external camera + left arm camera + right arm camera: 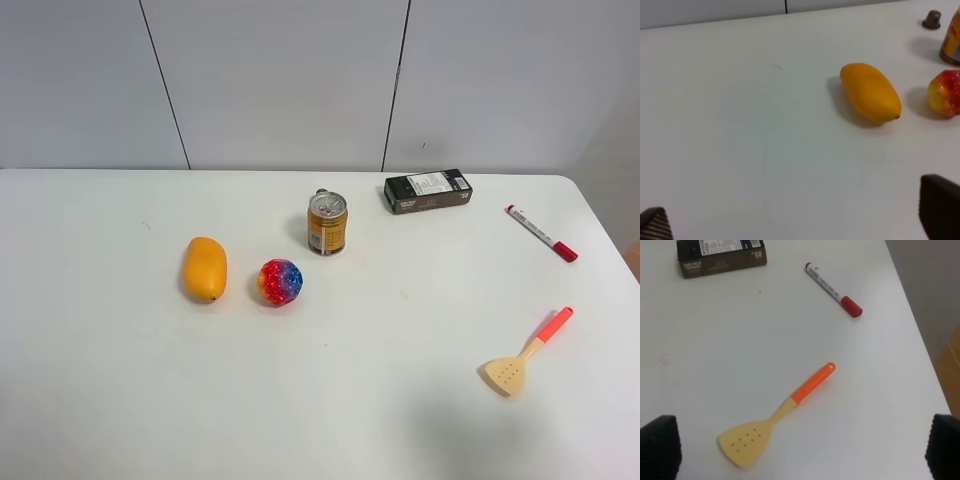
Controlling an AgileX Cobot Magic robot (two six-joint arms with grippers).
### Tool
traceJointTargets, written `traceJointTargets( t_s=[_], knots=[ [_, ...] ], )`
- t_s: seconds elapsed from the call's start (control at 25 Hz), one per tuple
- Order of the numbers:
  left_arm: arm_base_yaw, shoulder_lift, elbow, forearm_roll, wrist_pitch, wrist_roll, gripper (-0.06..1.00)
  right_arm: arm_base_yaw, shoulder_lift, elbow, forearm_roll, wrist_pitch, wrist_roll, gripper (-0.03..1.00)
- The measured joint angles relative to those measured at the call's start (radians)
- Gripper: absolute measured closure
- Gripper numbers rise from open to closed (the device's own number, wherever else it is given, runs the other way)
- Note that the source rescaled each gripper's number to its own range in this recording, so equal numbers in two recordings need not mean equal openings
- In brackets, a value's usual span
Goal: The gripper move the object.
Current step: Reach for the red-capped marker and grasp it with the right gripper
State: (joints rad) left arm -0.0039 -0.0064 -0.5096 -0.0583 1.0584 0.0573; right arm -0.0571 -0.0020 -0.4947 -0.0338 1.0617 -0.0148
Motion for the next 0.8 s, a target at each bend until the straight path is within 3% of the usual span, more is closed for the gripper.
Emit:
traceJointTargets(
  t_s=[0.56, 0.8],
  knots=[
    [0.0, 0.0, 0.0, 0.0, 0.0, -0.001, -0.06, 0.0, 0.0, 0.0, 0.0, 0.0, 0.003, -0.03],
    [0.0, 0.0, 0.0, 0.0, 0.0, -0.001, -0.06, 0.0, 0.066, 0.0, -0.008, -0.001, 0.174, -0.03]
  ],
)
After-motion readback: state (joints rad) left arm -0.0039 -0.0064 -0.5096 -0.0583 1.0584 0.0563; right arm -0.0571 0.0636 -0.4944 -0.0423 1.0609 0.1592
